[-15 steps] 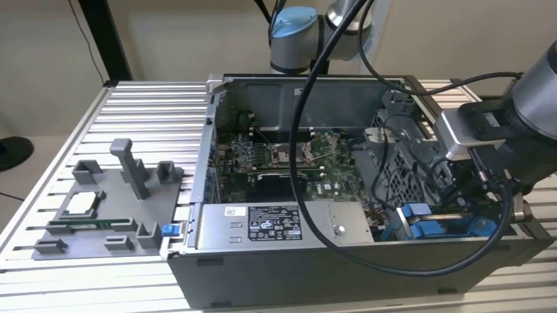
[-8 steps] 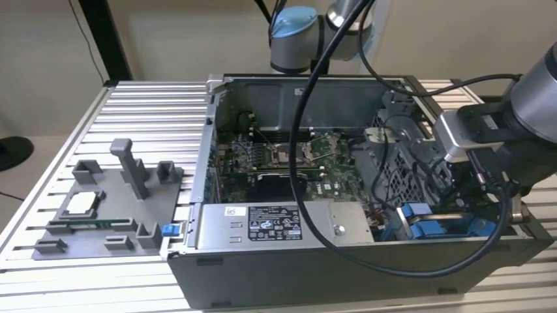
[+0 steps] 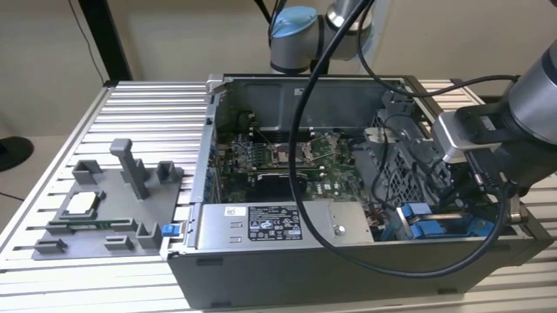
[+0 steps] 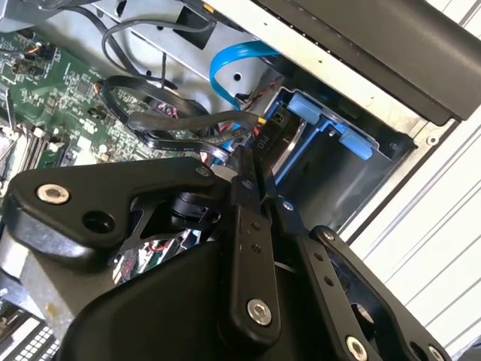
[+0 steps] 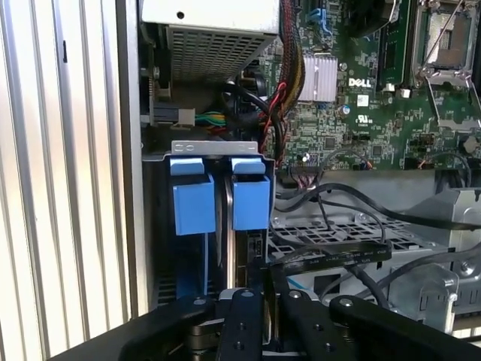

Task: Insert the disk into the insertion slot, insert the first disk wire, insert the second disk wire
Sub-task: 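Insert the second disk wire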

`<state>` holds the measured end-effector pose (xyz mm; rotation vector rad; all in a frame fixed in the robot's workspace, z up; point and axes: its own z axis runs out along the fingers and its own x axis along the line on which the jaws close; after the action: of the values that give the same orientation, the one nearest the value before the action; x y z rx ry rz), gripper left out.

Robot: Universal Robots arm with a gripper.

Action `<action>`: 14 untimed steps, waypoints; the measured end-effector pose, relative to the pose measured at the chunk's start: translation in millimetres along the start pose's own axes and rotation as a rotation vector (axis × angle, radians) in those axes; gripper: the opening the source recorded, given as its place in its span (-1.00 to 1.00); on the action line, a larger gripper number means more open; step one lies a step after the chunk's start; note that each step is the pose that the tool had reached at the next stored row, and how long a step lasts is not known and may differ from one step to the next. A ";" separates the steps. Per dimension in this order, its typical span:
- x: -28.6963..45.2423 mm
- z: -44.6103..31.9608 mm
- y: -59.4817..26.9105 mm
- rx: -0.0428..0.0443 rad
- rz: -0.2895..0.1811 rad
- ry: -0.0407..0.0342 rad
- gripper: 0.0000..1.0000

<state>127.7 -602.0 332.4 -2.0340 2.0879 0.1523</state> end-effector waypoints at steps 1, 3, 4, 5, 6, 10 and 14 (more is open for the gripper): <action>0.0 0.0 0.0 0.0000 0.000 -0.0001 -1.00; 0.0 0.2 0.0 0.0000 0.000 -0.0003 -1.00; 0.1 0.7 0.0 0.0000 0.000 -0.0015 1.00; 0.2 1.0 0.0 0.0001 0.000 -0.0019 1.00; 0.1 0.7 0.0 0.0000 0.000 -0.0013 1.00; -0.2 -1.1 -0.1 0.0000 0.000 0.0001 1.00; -2.5 -10.7 -0.8 -0.0015 0.001 -0.0010 1.00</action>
<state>127.6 -602.0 343.4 -2.0335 2.0888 0.1550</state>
